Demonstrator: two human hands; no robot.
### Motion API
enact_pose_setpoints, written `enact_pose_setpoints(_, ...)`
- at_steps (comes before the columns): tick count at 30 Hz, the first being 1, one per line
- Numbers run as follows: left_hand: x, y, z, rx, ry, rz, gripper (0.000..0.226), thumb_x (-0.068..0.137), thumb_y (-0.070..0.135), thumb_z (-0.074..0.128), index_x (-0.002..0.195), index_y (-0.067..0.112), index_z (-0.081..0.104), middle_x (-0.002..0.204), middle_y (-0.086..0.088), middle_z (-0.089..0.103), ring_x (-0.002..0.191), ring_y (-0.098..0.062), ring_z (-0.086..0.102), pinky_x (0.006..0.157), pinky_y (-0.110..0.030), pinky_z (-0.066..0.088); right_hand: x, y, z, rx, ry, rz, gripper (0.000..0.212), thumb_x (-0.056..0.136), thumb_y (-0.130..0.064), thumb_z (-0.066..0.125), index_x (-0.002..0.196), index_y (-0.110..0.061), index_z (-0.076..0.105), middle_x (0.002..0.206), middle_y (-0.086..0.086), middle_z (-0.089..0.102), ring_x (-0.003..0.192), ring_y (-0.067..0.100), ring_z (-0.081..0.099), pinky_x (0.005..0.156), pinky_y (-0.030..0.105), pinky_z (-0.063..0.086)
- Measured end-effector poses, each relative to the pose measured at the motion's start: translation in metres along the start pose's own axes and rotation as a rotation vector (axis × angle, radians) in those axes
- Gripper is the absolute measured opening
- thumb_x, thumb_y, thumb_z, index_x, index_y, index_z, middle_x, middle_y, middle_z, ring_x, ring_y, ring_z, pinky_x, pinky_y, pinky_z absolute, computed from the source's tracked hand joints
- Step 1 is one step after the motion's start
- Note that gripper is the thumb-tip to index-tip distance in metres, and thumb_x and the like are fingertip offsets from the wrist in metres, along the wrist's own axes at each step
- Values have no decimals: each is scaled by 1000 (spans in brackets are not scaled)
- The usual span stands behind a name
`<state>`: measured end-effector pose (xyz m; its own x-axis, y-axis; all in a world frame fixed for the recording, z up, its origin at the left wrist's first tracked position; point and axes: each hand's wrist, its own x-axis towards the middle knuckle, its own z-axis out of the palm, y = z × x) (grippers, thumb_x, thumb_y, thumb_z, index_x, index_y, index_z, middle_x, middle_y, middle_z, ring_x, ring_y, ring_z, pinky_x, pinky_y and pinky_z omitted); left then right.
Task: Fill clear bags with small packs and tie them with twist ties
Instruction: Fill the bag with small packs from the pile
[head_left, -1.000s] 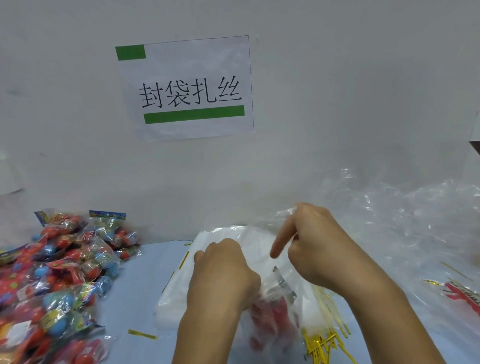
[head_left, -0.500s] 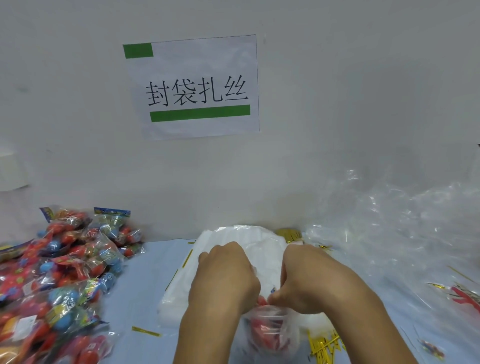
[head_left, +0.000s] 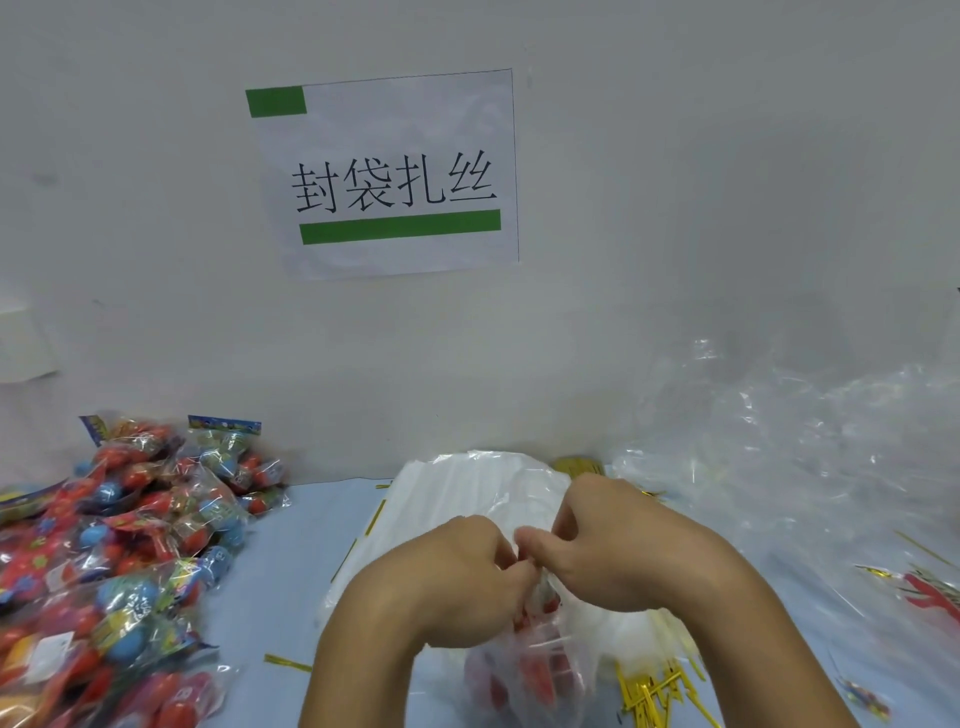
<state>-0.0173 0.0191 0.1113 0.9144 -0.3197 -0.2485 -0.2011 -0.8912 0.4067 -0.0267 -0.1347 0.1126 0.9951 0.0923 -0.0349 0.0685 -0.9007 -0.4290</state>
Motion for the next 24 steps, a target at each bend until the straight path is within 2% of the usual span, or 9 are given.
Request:
enact_pose_setpoints(4, -9, -10, -12, -85, -4, 53, 34, 94, 32, 42, 105, 11, 67, 83, 1, 57, 73, -15, 51, 76, -33, 47, -5, -4, -3, 17, -37, 19, 70, 89, -71, 52, 47, -17, 35, 30, -6, 30, 29, 12, 29, 43, 25, 27)
enact_pose_setpoints(6, -16, -12, -16, -115, 8, 50, 31, 92, 32, 43, 104, 22, 70, 89, 10, 65, 76, -12, 61, 90, -40, 55, -7, -6, -3, 27, -58, 22, 69, 88, -72, 52, 51, -15, 46, 34, -7, 41, 33, 9, 35, 43, 25, 31)
enact_pose_setpoints(8, -21, -13, -20, -134, 67, 25, 32, 95, 32, 43, 114, 37, 67, 106, 15, 69, 90, -5, 67, 90, -32, 54, -8, -8, -3, 27, -83, 25, 57, 89, -65, 55, 70, -12, 66, 60, -4, 65, 48, 8, 50, 50, 26, 39)
enact_pose_setpoints(10, -26, -13, -23, -159, 133, 14, 34, 96, 32, 41, 122, 43, 61, 118, 16, 65, 96, 1, 63, 83, -20, 50, -8, -11, -2, 12, -101, 40, 43, 89, -55, 57, 74, -15, 62, 75, 4, 59, 55, 13, 51, 50, 26, 38)
enact_pose_setpoints(13, -29, -14, -26, -153, 160, 37, 31, 98, 34, 40, 116, 43, 63, 105, 20, 67, 89, -4, 68, 83, -25, 55, -7, -19, 5, -30, -121, 73, 40, 87, -49, 58, 66, -20, 41, 82, 5, 41, 53, 14, 42, 46, 26, 28)
enact_pose_setpoints(16, -28, -13, -27, -158, 154, 109, 23, 97, 37, 42, 84, 33, 61, 83, 10, 64, 69, -15, 57, 76, -32, 50, -3, -26, 21, -23, -114, 105, 34, 88, -46, 60, 75, -24, 38, 106, 3, 42, 74, 17, 47, 49, 24, 28)
enact_pose_setpoints(18, -27, -13, -28, -184, 200, 170, 29, 97, 37, 49, 79, 21, 65, 83, -11, 67, 65, -15, 51, 71, -38, 51, 0, -26, 29, -12, -58, 112, 32, 89, -35, 63, 73, -25, 36, 98, -2, 44, 82, 19, 47, 49, 22, 27)
enact_pose_setpoints(21, -27, -12, -30, -272, 333, 251, 23, 96, 36, 58, 85, 31, 77, 83, -1, 74, 65, -17, 66, 72, -32, 56, 6, -21, 34, 23, 4, 147, 29, 89, -23, 62, 76, -26, 37, 84, -7, 39, 85, 19, 47, 51, 22, 29)
enact_pose_setpoints(24, -26, -10, -29, -415, 371, 344, 18, 89, 45, 62, 85, 39, 78, 97, 5, 75, 77, -15, 70, 78, -37, 59, 11, -10, 28, 77, 9, 168, 12, 86, -20, 60, 86, -22, 48, 93, -4, 50, 87, 20, 51, 54, 24, 35)
